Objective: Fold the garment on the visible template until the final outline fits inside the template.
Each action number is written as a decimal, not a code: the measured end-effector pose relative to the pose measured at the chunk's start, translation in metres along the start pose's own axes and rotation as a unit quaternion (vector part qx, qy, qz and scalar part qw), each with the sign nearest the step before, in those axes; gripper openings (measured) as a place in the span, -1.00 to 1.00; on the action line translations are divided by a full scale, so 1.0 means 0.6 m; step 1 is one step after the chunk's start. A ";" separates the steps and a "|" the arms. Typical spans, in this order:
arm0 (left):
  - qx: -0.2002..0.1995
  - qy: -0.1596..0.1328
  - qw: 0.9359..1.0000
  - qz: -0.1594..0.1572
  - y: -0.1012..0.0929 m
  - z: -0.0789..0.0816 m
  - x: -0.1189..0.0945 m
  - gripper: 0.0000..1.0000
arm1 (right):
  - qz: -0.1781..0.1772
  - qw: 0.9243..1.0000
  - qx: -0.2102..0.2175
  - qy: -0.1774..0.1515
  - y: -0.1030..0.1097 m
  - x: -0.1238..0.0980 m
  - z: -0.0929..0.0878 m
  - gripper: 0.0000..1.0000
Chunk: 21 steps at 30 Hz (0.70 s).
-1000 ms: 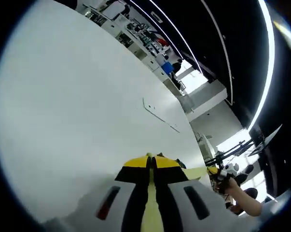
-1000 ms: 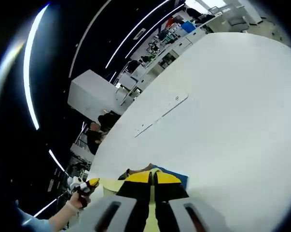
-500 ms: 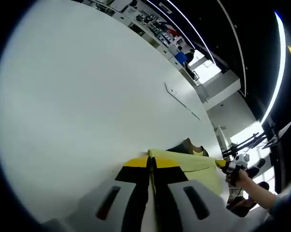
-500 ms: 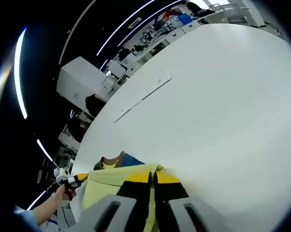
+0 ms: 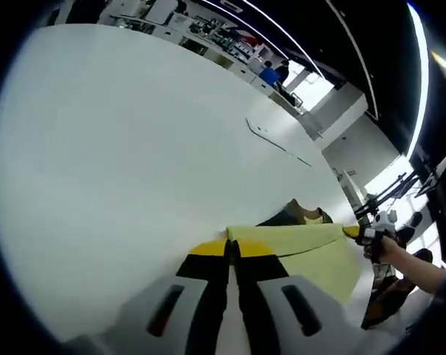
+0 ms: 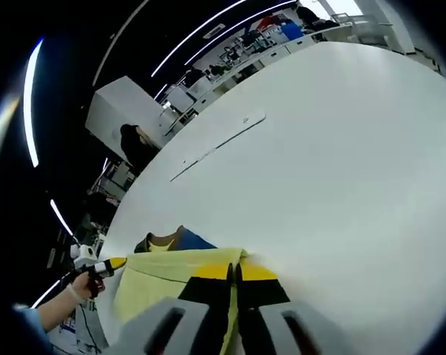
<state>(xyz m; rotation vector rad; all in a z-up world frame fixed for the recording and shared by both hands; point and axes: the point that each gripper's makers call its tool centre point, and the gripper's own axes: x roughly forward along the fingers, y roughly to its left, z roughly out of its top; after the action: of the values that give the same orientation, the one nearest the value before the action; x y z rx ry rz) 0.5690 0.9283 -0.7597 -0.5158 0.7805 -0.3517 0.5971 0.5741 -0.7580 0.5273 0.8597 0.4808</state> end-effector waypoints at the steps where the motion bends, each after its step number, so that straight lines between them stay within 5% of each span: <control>1: 0.007 -0.001 1.000 -0.003 -0.002 0.001 -0.001 -1.00 | 0.000 1.000 -0.015 0.000 0.003 -0.001 0.000 -1.00; 5: 0.025 -0.008 1.000 -0.009 -0.005 0.009 -0.006 -0.98 | 0.015 0.998 -0.057 -0.001 0.025 -0.011 0.003 -0.72; 8: 0.081 -0.018 0.996 -0.013 -0.011 0.022 -0.016 -0.86 | 0.007 0.993 -0.119 0.004 0.033 -0.023 0.007 -0.45; 12: 0.172 -0.018 0.985 0.006 -0.014 0.031 -0.022 -0.54 | -0.019 0.970 -0.240 0.025 0.030 -0.035 0.008 -0.24; 17: 0.321 0.001 0.947 0.030 -0.026 0.041 -0.027 -0.44 | -0.056 0.905 -0.418 0.064 0.028 -0.043 0.006 -0.25; 19: 0.371 0.014 0.928 0.031 -0.033 0.040 -0.026 -0.46 | -0.060 0.873 -0.480 0.066 0.036 -0.042 0.010 -0.29; 20: 0.405 0.025 0.913 0.034 -0.035 0.037 -0.026 -0.49 | -0.069 0.857 -0.506 0.068 0.036 -0.042 0.013 -0.33; 21: 0.416 0.029 0.908 0.035 -0.036 0.036 -0.026 -0.51 | -0.084 0.831 -0.544 0.075 0.031 -0.042 0.018 -0.38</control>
<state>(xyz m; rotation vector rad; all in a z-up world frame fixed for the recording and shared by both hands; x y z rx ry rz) 0.5722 0.9248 -0.7260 0.3281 0.6296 -0.5901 0.5882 0.5711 -0.7259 -0.6464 0.6349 0.7624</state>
